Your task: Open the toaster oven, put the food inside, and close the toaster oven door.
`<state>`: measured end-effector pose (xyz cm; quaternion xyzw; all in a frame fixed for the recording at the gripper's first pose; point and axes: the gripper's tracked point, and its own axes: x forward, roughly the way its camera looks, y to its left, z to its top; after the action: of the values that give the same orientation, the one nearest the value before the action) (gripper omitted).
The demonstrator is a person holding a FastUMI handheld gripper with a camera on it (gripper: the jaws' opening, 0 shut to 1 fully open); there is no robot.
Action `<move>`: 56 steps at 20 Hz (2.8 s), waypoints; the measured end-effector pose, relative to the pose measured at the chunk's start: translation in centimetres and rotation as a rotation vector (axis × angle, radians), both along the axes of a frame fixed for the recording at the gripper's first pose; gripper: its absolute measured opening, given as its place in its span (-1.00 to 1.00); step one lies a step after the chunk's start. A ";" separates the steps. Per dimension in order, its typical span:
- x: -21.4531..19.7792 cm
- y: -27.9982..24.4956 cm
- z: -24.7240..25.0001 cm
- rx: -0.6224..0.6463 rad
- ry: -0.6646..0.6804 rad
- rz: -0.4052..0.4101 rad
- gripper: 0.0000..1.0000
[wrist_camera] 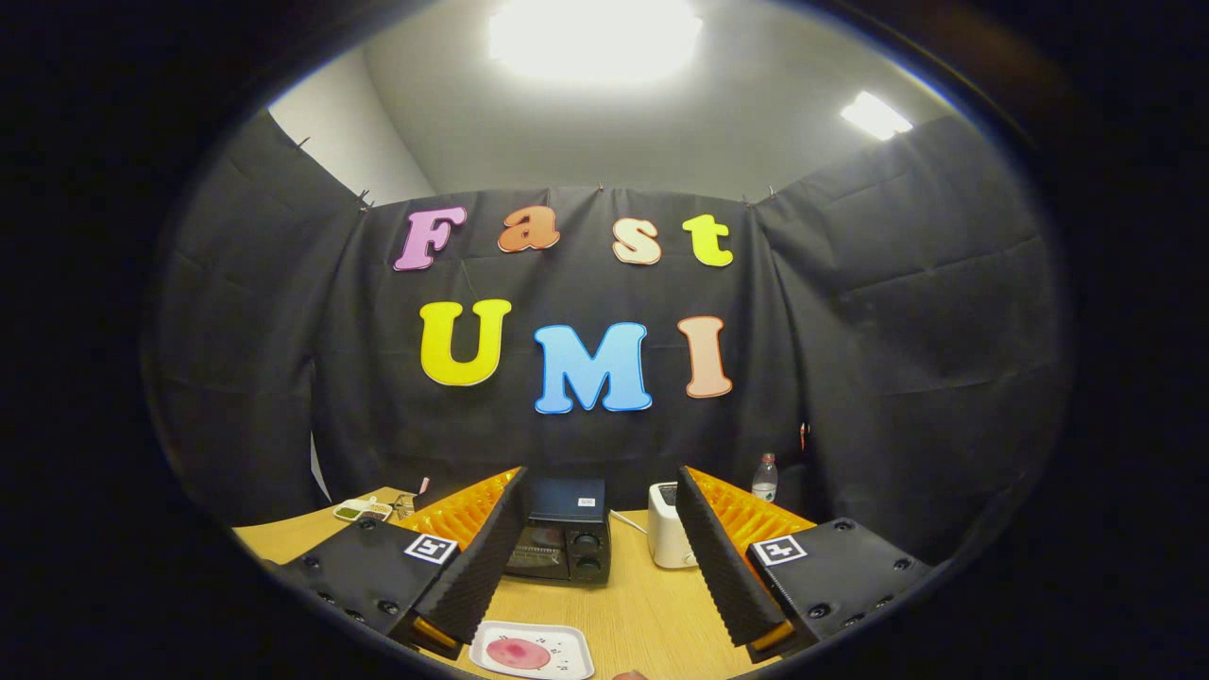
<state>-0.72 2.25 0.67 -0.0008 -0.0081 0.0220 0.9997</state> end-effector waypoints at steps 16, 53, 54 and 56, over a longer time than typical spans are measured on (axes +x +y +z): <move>4.7 4.0 -0.9 0.031 0.024 -0.004 0.95; 22.8 19.5 -20.7 -0.025 0.316 0.070 0.94; 22.7 19.5 -20.8 -0.023 0.313 0.065 0.96; 22.4 19.4 -20.8 -0.020 0.302 0.064 0.97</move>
<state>21.73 21.70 -20.12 -0.0070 0.1424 0.0538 0.9883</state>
